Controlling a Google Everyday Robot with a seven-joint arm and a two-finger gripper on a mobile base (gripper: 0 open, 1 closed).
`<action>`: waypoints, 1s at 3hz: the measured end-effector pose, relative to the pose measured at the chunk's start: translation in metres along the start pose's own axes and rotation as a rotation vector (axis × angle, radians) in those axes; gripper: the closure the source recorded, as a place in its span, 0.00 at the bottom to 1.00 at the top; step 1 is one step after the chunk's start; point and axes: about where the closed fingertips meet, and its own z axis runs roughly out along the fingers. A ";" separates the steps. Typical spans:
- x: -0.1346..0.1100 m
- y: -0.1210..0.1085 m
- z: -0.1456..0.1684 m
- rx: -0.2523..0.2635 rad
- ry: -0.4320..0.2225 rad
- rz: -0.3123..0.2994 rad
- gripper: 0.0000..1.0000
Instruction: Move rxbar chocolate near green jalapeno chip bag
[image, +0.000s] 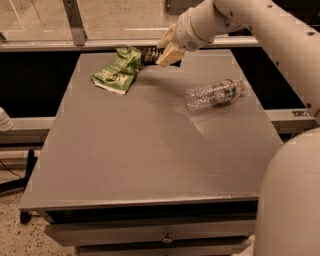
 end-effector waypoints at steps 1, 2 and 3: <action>0.016 -0.004 0.020 -0.031 0.055 -0.034 1.00; 0.022 -0.003 0.034 -0.050 0.070 -0.050 1.00; 0.018 0.001 0.047 -0.065 0.063 -0.057 0.84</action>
Offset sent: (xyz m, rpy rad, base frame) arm 0.0333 0.0053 -0.0432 -0.1209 0.0145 0.0330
